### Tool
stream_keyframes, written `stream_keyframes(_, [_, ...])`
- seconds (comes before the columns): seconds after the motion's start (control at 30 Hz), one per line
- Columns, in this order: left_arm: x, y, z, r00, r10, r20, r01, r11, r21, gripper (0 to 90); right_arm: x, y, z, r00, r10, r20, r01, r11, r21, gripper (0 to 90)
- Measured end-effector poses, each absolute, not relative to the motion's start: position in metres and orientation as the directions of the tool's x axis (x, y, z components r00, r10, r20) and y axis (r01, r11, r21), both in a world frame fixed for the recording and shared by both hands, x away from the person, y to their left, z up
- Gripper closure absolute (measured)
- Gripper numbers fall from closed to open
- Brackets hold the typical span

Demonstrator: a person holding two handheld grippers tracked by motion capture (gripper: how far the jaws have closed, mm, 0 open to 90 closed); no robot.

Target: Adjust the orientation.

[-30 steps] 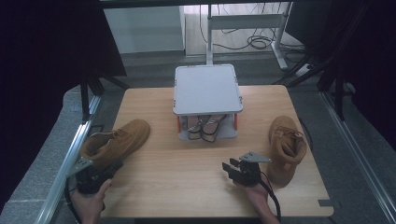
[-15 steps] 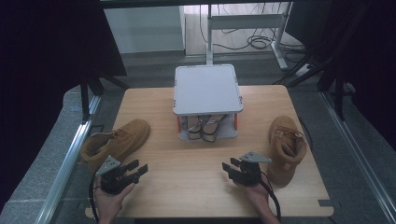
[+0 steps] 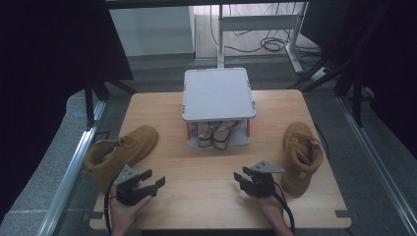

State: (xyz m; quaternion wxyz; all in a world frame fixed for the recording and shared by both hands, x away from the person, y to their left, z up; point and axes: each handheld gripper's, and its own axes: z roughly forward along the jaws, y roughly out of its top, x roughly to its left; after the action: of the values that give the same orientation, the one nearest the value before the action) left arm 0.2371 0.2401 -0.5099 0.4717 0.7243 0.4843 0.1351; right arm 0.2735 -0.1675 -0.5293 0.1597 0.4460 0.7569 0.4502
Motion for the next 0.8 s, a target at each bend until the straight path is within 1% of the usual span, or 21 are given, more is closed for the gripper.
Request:
stream_keyframes(0.13, [0.238,0.238,-0.511,0.495,0.828,-0.264,0.576,-0.085,0.813,28.1,0.266,-0.171,-0.523,-0.549,0.824,0.139,0.509,0.198,0.837,66.2])
stream_keyframes(0.27, [0.239,0.24,-0.511,0.497,0.818,-0.288,0.572,-0.059,0.818,25.6,0.257,-0.178,-0.516,-0.541,0.837,0.081,0.47,0.221,0.854,73.9])
stream_keyframes(0.37, [0.239,0.238,-0.514,0.497,0.825,-0.27,0.572,-0.077,0.817,23.1,0.246,-0.192,-0.513,-0.512,0.857,0.052,0.457,0.221,0.862,80.5])
stream_keyframes(0.4, [0.239,0.238,-0.514,0.497,0.825,-0.27,0.572,-0.077,0.817,22.5,0.246,-0.192,-0.513,-0.512,0.857,0.052,0.457,0.221,0.862,80.5])
stream_keyframes(0.5, [0.239,0.236,-0.515,0.492,0.831,-0.259,0.572,-0.085,0.816,22.7,0.238,-0.205,-0.511,-0.489,0.871,0.049,0.454,0.207,0.867,84.5])
stream_keyframes(0.63, [0.239,0.235,-0.516,0.478,0.832,-0.283,0.587,-0.063,0.807,23.4,0.232,-0.224,-0.509,-0.461,0.886,0.055,0.455,0.182,0.872,88.6])
stream_keyframes(0.8, [0.24,0.236,-0.516,0.452,0.833,-0.319,0.608,-0.026,0.793,26.1,0.229,-0.245,-0.51,-0.422,0.905,0.051,0.46,0.165,0.873,89.1])
